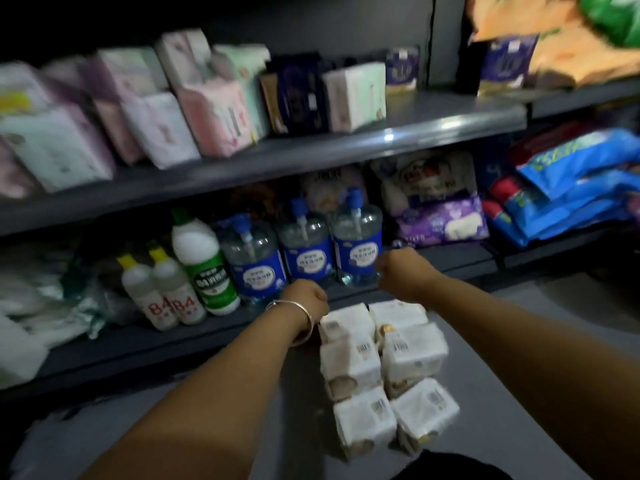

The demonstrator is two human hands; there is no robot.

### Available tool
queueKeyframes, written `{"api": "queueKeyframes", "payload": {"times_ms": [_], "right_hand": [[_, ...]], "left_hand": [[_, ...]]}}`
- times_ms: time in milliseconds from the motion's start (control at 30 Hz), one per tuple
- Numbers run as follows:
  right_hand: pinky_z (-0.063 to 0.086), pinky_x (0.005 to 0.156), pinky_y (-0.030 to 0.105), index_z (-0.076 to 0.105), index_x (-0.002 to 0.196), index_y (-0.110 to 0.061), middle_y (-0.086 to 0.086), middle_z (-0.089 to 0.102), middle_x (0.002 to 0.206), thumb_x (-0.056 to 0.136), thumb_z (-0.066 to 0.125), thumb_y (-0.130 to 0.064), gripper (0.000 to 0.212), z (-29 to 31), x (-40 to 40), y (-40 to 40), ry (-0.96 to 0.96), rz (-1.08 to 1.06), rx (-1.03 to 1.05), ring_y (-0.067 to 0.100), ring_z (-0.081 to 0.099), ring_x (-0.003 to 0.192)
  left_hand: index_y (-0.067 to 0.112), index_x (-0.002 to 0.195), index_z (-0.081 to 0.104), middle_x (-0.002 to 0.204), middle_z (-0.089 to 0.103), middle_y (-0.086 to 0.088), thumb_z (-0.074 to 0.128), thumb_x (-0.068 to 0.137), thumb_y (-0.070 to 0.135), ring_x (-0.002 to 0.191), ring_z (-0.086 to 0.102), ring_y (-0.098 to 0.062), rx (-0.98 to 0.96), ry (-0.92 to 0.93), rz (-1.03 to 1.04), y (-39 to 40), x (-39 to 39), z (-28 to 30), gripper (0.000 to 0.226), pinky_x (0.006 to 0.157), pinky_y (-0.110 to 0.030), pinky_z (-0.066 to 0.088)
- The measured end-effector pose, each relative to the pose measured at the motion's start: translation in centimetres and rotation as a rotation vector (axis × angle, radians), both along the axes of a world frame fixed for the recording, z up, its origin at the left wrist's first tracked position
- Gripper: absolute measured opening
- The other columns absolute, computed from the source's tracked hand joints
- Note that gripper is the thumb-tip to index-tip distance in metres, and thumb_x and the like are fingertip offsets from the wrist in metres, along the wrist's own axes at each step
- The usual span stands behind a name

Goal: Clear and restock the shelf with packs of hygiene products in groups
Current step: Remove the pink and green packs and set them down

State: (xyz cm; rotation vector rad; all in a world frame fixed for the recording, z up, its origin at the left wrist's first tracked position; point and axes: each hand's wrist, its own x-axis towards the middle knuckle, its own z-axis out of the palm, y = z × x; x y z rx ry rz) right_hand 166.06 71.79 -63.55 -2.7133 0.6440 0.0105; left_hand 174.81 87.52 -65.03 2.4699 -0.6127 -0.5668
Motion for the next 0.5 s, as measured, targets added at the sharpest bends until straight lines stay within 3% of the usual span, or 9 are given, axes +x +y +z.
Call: {"api": "queueKeyframes", "payload": {"times_ms": [67, 200, 267, 333, 500], "right_hand": [[0.05, 0.088, 0.037, 0.064, 0.111, -0.005, 0.016, 0.064, 0.111, 0.086, 0.056, -0.011, 0.027, 3.8, 1.6, 0.9, -0.116, 0.026, -0.026, 0.034, 0.059, 0.103], [0.045, 0.074, 0.032, 0.06, 0.081, -0.018, 0.015, 0.063, 0.095, 0.086, 0.054, -0.009, 0.012, 9.5, 5.7, 2.8, -0.251, 0.088, -0.096, 0.035, 0.06, 0.098], [0.046, 0.08, 0.035, 0.066, 0.1, -0.009, 0.017, 0.065, 0.103, 0.088, 0.057, -0.012, 0.015, 11.8, 7.8, 4.2, -0.298, 0.105, -0.108, 0.035, 0.059, 0.102], [0.047, 0.088, 0.038, 0.06, 0.119, -0.005, 0.018, 0.063, 0.114, 0.088, 0.058, -0.012, 0.032, 13.9, 9.6, 5.5, -0.344, 0.073, -0.095, 0.034, 0.057, 0.107], [0.047, 0.091, 0.038, 0.054, 0.124, -0.004, 0.017, 0.059, 0.119, 0.087, 0.059, -0.012, 0.039, 17.7, 13.1, 8.2, -0.371, 0.072, -0.078, 0.032, 0.056, 0.108]], "left_hand": [[0.007, 0.102, 0.07, 0.108, 0.068, -0.009, 0.062, 0.085, 0.009, 0.104, 0.061, -0.024, -0.095, -0.079, 0.017, 0.4, 1.5, 3.6, 0.019, 0.093, -0.028, 0.046], [0.008, 0.102, 0.069, 0.104, 0.069, -0.01, 0.064, 0.083, 0.007, 0.095, 0.063, -0.02, -0.254, -0.247, -0.006, 1.1, 5.9, 9.6, 0.02, 0.08, -0.021, 0.044], [0.007, 0.108, 0.066, 0.108, 0.068, -0.01, 0.064, 0.084, 0.008, 0.101, 0.062, -0.022, -0.284, -0.308, -0.037, 1.8, 8.1, 12.2, 0.024, 0.083, -0.022, 0.043], [0.006, 0.11, 0.065, 0.112, 0.066, -0.01, 0.064, 0.085, 0.009, 0.106, 0.061, -0.024, -0.315, -0.358, -0.051, 2.6, 9.9, 14.8, 0.025, 0.086, -0.023, 0.042], [0.007, 0.111, 0.065, 0.111, 0.066, -0.01, 0.064, 0.084, 0.007, 0.108, 0.059, -0.022, -0.413, -0.424, -0.038, 5.1, 13.2, 19.2, 0.027, 0.087, -0.016, 0.038]]}}
